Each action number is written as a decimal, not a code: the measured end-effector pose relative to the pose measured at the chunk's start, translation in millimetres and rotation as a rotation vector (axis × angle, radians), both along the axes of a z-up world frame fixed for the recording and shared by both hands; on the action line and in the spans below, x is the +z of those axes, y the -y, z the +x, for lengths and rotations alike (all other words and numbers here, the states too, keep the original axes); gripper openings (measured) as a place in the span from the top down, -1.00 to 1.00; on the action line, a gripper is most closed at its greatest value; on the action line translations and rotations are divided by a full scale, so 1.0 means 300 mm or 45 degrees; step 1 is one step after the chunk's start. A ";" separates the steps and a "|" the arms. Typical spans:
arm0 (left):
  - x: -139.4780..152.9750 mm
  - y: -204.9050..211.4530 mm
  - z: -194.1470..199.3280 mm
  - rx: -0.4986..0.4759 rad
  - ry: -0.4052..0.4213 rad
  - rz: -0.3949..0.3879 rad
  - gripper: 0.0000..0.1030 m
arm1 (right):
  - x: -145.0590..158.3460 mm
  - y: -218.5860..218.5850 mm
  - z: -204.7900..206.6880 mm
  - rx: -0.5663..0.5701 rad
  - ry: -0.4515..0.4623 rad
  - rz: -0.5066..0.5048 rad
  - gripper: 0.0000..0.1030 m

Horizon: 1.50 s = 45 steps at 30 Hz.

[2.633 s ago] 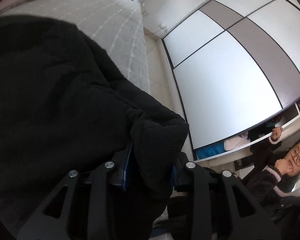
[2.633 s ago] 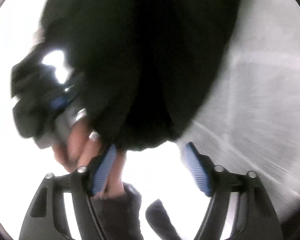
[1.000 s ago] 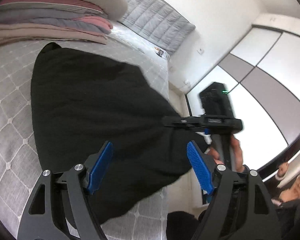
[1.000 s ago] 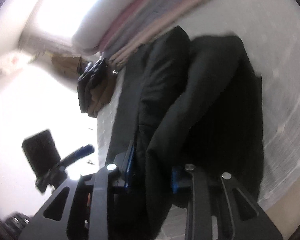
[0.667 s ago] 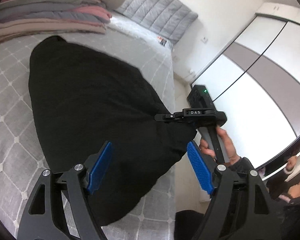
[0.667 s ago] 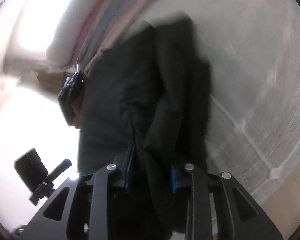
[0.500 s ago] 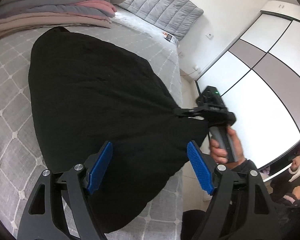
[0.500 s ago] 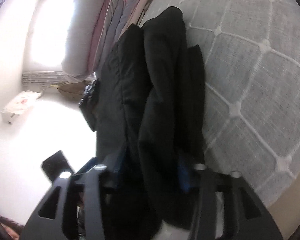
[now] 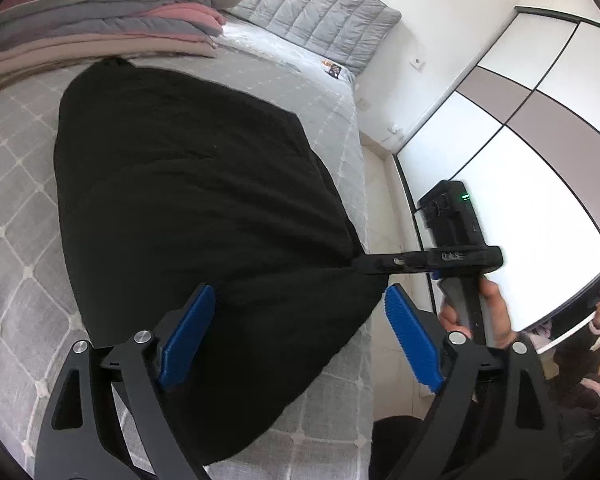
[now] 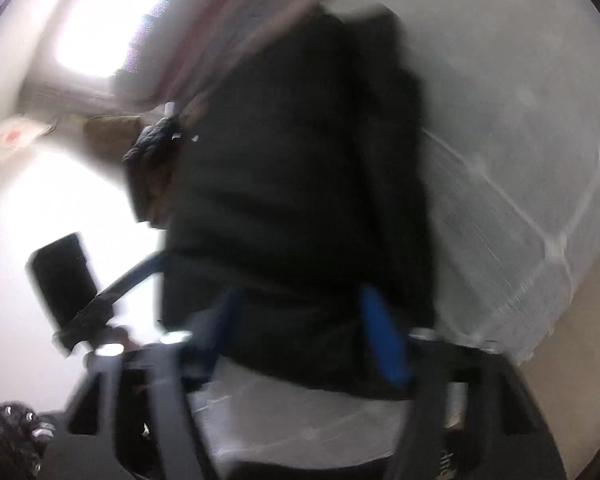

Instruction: Fold large clothes

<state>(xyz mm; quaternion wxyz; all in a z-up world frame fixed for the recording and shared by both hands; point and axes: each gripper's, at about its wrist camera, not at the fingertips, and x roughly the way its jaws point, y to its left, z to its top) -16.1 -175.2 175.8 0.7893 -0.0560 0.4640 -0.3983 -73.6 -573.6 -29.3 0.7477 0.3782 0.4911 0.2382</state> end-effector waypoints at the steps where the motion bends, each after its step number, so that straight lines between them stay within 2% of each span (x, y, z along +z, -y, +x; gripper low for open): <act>1: 0.013 -0.013 -0.007 0.004 -0.007 -0.026 -0.62 | 0.028 0.030 -0.026 -0.019 0.036 0.053 0.10; 3: 0.052 -0.068 -0.012 0.036 -0.009 -0.109 -0.62 | 0.100 0.070 -0.062 -0.032 0.145 0.099 -0.07; 4: 0.066 -0.100 -0.008 0.063 -0.006 -0.141 -0.62 | 0.129 0.093 -0.072 -0.063 0.177 0.101 -0.43; 5: 0.081 -0.156 0.007 0.117 -0.021 -0.190 -0.62 | 0.154 0.121 -0.075 -0.123 0.184 0.024 -0.77; 6: 0.086 -0.220 0.030 0.187 -0.057 -0.247 -0.63 | 0.164 0.155 -0.073 -0.146 0.183 -0.023 -0.81; 8: 0.067 -0.323 0.075 0.284 -0.141 -0.341 -0.85 | 0.162 0.188 -0.036 -0.139 0.154 -0.036 -0.81; 9: 0.035 -0.393 0.115 0.356 -0.221 -0.379 -0.85 | 0.153 0.219 -0.010 -0.144 0.134 -0.061 -0.81; 10: 0.004 -0.430 0.146 0.368 -0.298 -0.425 -0.86 | 0.137 0.234 0.018 -0.134 0.103 -0.076 -0.81; 11: -0.052 -0.471 0.193 0.370 -0.427 -0.500 -0.86 | 0.117 0.242 0.057 -0.112 0.067 -0.068 -0.81; 13: -0.148 -0.518 0.257 0.413 -0.593 -0.560 -0.86 | 0.092 0.179 0.139 -0.068 0.002 -0.059 -0.81; 17: -0.312 -0.503 0.371 0.382 -0.779 -0.642 -0.86 | 0.027 0.067 0.259 0.041 -0.093 -0.121 -0.81; 18: -0.342 -0.486 0.394 0.378 -0.796 -0.627 -0.86 | 0.009 0.054 0.280 0.065 -0.117 -0.135 -0.81; 20: -0.378 -0.450 0.420 0.362 -0.808 -0.615 -0.86 | -0.034 0.031 0.316 0.104 -0.157 -0.107 -0.81; 23: -0.394 -0.374 0.454 0.294 -0.820 -0.596 -0.86 | -0.111 0.000 0.358 0.185 -0.209 0.072 -0.81; 27: -0.391 -0.324 0.489 0.252 -0.841 -0.517 -0.87 | -0.175 -0.054 0.397 0.268 -0.213 0.225 -0.86; 30: -0.393 -0.327 0.500 0.198 -0.813 -0.467 -0.86 | -0.194 -0.076 0.413 0.306 -0.225 0.218 -0.89; 33: -0.400 -0.304 0.496 0.179 -0.821 -0.463 -0.87 | -0.205 -0.093 0.433 0.321 -0.242 0.201 -0.89; 34: -0.395 -0.288 0.491 0.191 -0.804 -0.462 -0.86 | -0.202 -0.105 0.436 0.321 -0.233 0.186 -0.88; 36: -0.370 -0.257 0.470 0.191 -0.727 -0.400 -0.84 | -0.172 -0.131 0.412 0.312 -0.193 0.136 -0.88; 37: -0.348 -0.242 0.452 0.201 -0.680 -0.362 -0.73 | -0.153 -0.151 0.398 0.303 -0.161 0.111 -0.85; 38: -0.335 -0.238 0.441 0.214 -0.660 -0.341 -0.53 | -0.143 -0.158 0.389 0.283 -0.147 0.104 -0.78; 39: -0.323 -0.239 0.434 0.224 -0.651 -0.330 -0.45 | -0.129 -0.160 0.376 0.252 -0.132 0.104 -0.70; 40: -0.306 -0.241 0.425 0.235 -0.638 -0.323 -0.33 | -0.116 -0.159 0.367 0.231 -0.123 0.107 -0.44; 41: -0.291 -0.238 0.420 0.239 -0.625 -0.304 -0.24 | -0.099 -0.157 0.354 0.209 -0.113 0.124 -0.28; 43: -0.265 -0.222 0.416 0.253 -0.615 -0.272 -0.15 | -0.077 -0.163 0.348 0.167 -0.088 0.141 -0.12; 45: -0.230 -0.223 0.410 0.267 -0.584 -0.257 -0.06 | -0.054 -0.175 0.332 0.134 -0.074 0.163 -0.06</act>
